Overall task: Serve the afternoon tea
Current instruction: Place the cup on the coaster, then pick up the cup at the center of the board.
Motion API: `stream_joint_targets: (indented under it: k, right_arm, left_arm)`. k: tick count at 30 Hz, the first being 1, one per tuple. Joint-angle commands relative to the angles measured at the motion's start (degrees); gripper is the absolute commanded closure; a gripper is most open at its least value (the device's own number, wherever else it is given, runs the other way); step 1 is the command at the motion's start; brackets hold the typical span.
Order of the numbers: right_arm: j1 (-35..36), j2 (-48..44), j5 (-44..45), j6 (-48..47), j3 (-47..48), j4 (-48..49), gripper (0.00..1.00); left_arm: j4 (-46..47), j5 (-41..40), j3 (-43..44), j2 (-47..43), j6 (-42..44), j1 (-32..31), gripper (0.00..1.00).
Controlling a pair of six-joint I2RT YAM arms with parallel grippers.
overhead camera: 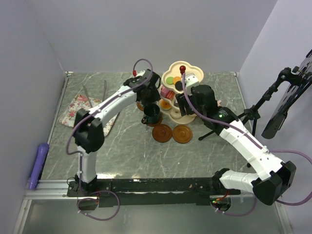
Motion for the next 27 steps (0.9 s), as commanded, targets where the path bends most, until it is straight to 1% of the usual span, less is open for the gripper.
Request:
stream_joint_targets:
  k: [1,2,4,8,10,13,17,20,22,23,27]
  right_arm:
    - [-2.88,0.49,2.02,4.87,4.32,-3.64,0.31]
    - [-3.84,0.93,2.02,4.97,4.58,-4.43,0.31]
    - [-5.87,2.25,2.19,8.48,4.85,-6.37,0.31]
    - [-9.73,2.78,2.46,9.37,2.66,-6.90,0.32]
    - [-11.75,3.04,1.24,8.76,0.99,-6.47,0.33]
    - [-14.22,4.00,1.23,7.27,-1.12,-6.12,0.34]
    - [-17.21,5.23,0.17,6.03,-3.41,-4.10,0.38]
    - [-19.75,6.64,-0.09,5.94,-4.73,-2.16,0.40]
    - [-21.25,7.78,-0.62,5.85,-5.26,-1.20,0.41]
    - [-21.86,8.31,-0.71,5.76,-5.61,-0.49,0.42]
    - [-23.80,11.47,-2.28,5.59,-4.65,0.83,0.44]
  left_arm:
    - [7.41,0.40,-8.02,-10.30,2.30,2.70,0.38]
    - [8.82,1.81,-10.49,-11.88,2.74,3.67,0.37]
    - [11.54,2.79,-14.80,-15.22,3.70,5.08,0.35]
    - [17.25,1.57,-22.10,-22.69,7.22,6.75,0.24]
    - [19.63,1.04,-25.00,-26.64,8.89,7.11,0.18]
    - [20.78,0.86,-27.12,-29.38,11.87,7.37,0.13]
    - [19.99,-0.01,-27.65,-31.67,14.78,7.37,0.11]
    - [21.30,-0.19,-28.97,-34.13,17.50,7.46,0.11]
    - [21.92,-0.11,-29.93,-35.71,19.00,7.46,0.09]
    - [22.01,-0.37,-30.20,-36.59,19.44,7.37,0.05]
    - [20.70,-1.24,-30.99,-37.74,20.14,7.46,0.04]
